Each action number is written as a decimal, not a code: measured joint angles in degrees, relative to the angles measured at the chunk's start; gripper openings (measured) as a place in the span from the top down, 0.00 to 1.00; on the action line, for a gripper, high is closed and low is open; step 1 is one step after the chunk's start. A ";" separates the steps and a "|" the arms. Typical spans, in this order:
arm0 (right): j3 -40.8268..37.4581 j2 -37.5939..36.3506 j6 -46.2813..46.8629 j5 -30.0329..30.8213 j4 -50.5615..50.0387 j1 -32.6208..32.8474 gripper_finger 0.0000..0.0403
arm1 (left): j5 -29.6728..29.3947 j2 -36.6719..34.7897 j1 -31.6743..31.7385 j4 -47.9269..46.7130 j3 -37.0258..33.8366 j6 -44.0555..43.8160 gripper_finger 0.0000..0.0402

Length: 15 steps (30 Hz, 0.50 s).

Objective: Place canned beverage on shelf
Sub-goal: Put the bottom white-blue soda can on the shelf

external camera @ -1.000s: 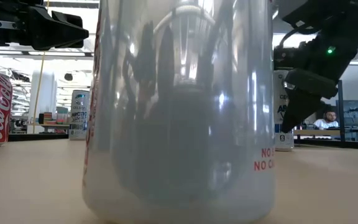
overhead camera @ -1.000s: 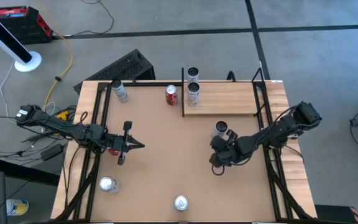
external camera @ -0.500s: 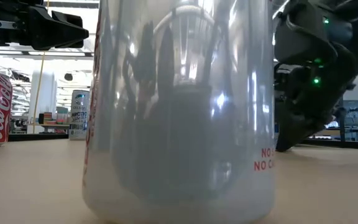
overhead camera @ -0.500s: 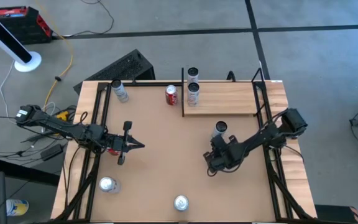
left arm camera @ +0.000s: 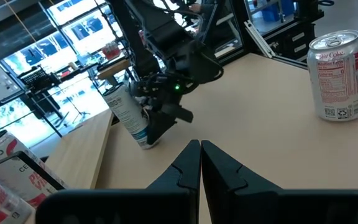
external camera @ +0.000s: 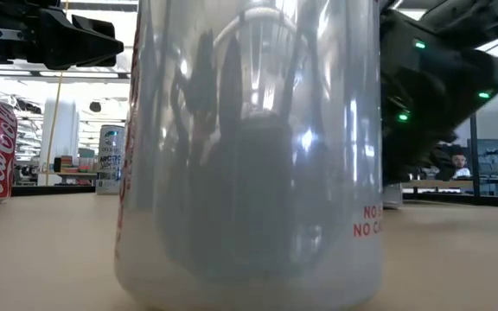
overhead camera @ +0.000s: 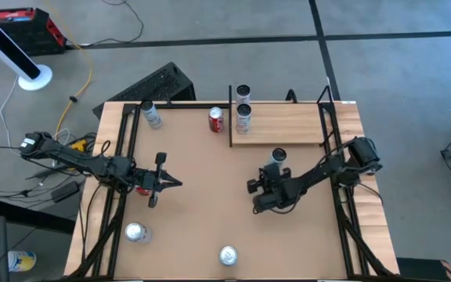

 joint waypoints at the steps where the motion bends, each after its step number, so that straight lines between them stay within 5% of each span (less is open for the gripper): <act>1: 0.18 -0.01 -1.59 0.18 1.67 -0.71 0.95 | 0.00 0.00 -0.02 0.01 0.00 0.00 1.00; 15: 0.71 -0.49 -24.58 -4.14 30.96 -4.14 0.95 | 0.00 0.00 0.00 -0.10 0.00 0.01 1.00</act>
